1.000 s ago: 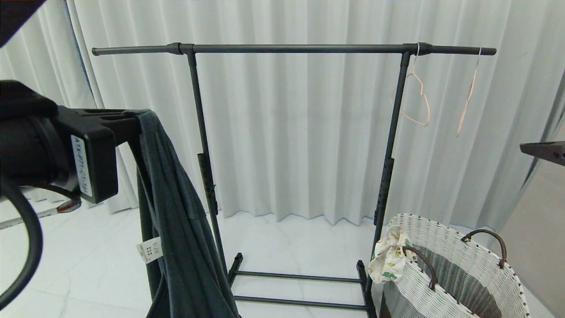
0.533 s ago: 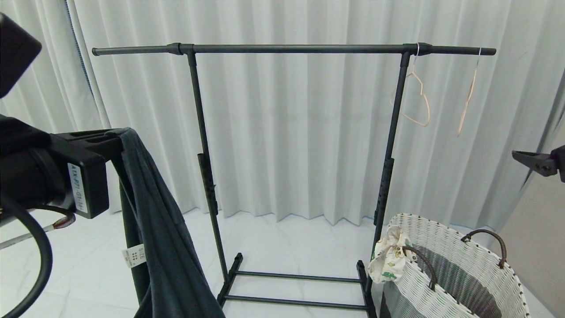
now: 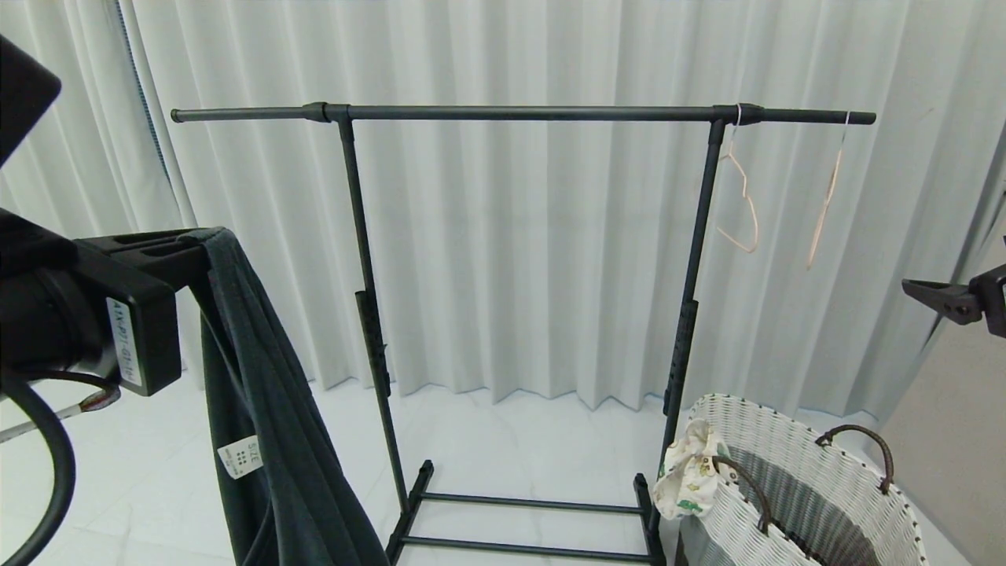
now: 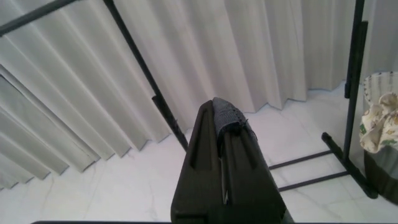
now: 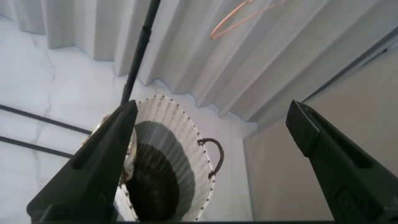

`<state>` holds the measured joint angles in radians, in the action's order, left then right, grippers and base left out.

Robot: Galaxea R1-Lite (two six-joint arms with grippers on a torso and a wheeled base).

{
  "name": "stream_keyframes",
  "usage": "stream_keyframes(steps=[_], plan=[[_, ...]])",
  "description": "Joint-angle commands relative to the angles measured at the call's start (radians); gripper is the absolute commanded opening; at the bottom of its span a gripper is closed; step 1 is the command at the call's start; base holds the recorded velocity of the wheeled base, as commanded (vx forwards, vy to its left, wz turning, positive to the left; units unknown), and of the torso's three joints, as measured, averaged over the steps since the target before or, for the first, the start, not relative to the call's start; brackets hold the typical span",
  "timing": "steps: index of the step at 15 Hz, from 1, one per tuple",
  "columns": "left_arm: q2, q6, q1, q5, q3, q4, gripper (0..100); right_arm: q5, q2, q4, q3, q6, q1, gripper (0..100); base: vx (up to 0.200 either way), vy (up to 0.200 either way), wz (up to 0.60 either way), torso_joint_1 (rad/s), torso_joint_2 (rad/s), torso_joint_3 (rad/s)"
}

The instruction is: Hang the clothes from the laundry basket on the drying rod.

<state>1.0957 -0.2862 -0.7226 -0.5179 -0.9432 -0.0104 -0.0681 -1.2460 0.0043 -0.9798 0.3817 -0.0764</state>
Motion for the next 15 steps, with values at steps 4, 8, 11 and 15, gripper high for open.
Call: stream_keyframes(steps=[4, 8, 11, 15], plan=[[0.0, -0.001, 0.0, -0.001, 0.003, 0.0, 0, 0.001, -0.001, 0.0, 0.003, 0.0, 0.0, 100, 0.0, 0.0, 0.0, 0.115, -0.46, -0.234], [-0.007, -0.031, -0.006, -0.001, -0.002, 0.001, 0, 0.001, -0.003, 0.0, 0.003, 0.0, 0.0, 100, 0.0, 0.0, 0.0, 0.341, -0.47, -0.244], [-0.011, -0.03, -0.006, 0.001, 0.003, 0.001, 0, -0.001, -0.004, 0.0, 0.003, 0.002, 0.0, 100, 0.0, 0.0, 0.0, 0.261, -0.5, -0.25], [-0.013, -0.03, -0.006, -0.001, 0.006, 0.001, 0, -0.001, -0.004, -0.003, 0.004, 0.002, 0.001, 100, 0.0, 0.0, 0.0, 0.26, -0.52, -0.262]])
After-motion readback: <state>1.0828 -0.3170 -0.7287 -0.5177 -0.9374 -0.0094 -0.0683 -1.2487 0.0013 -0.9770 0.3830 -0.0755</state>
